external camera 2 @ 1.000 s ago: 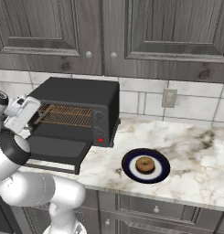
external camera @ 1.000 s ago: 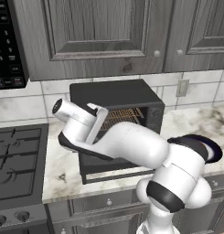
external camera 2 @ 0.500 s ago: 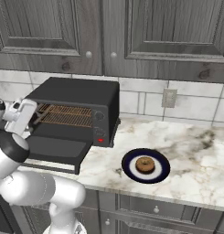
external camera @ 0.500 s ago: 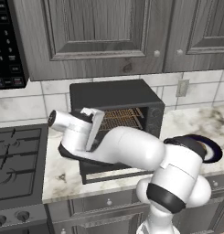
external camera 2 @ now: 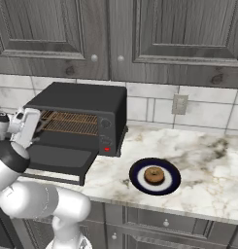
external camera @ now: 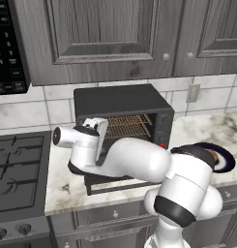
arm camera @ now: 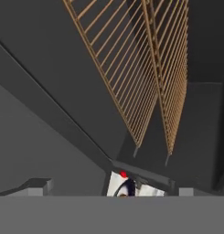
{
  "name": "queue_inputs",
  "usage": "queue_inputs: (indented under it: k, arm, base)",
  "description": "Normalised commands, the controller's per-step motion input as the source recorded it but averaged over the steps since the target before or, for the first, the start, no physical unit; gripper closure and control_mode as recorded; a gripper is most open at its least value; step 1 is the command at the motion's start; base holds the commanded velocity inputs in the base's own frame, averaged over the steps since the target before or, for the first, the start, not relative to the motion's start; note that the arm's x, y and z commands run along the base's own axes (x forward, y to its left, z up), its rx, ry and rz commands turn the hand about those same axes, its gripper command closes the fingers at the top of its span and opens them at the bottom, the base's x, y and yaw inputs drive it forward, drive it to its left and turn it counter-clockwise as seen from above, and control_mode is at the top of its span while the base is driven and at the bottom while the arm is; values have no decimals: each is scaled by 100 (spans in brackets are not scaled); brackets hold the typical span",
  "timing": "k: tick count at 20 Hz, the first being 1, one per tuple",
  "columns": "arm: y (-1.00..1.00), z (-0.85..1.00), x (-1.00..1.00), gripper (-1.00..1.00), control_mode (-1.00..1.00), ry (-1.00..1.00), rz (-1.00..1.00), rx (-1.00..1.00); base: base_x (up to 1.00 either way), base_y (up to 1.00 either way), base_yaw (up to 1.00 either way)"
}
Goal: Pick up the bagel from the plate, place it on the toaster oven rack, close the door, and set the timer.
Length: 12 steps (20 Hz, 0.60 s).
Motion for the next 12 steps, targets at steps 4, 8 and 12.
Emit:
queue_inputs:
  k: [4,8,12]
  arm:
    - [0,-11,38,-100,-100,0,6,-7]
    - [5,-19,25,-100,-100,0,2,-8]
    - [0,-17,14,-100,-100,0,4,-10]
  base:
    - [0,0,0]
    - [0,0,0]
    - [0,0,0]
